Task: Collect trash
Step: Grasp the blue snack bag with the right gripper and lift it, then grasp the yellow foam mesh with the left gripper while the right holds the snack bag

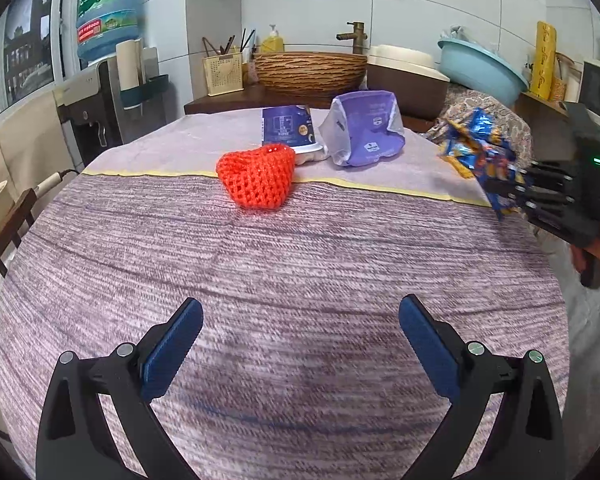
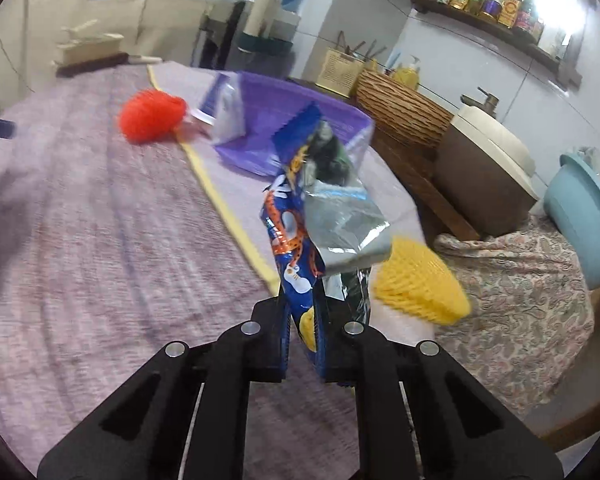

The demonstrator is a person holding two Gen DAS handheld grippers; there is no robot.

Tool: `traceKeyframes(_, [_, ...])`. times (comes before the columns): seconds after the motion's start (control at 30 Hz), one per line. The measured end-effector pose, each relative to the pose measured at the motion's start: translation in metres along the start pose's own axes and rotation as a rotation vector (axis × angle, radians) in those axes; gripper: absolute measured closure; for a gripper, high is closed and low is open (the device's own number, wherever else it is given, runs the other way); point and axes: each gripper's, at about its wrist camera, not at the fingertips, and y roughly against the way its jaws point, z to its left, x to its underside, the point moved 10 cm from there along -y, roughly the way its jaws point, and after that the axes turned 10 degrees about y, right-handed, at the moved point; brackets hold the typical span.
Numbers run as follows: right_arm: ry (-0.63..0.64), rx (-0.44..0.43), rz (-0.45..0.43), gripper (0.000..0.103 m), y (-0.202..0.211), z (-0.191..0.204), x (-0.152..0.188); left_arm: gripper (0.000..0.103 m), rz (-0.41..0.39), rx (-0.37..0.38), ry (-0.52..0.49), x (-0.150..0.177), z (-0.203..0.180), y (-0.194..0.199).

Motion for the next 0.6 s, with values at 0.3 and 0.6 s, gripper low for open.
traceKeyframes(0.3, [-0.147,-0.057,-0.180,0.093,0.076,0.009,-0.016,0.006,-0.006,-0.016,0.023,-0.022,-0.003,-0.019])
traceKeyframes(0.6, [-0.233,0.049,-0.223,0.093,0.138,-0.016,0.017,0.006,-0.010,0.126,-0.044,-0.029,-0.079,-0.028])
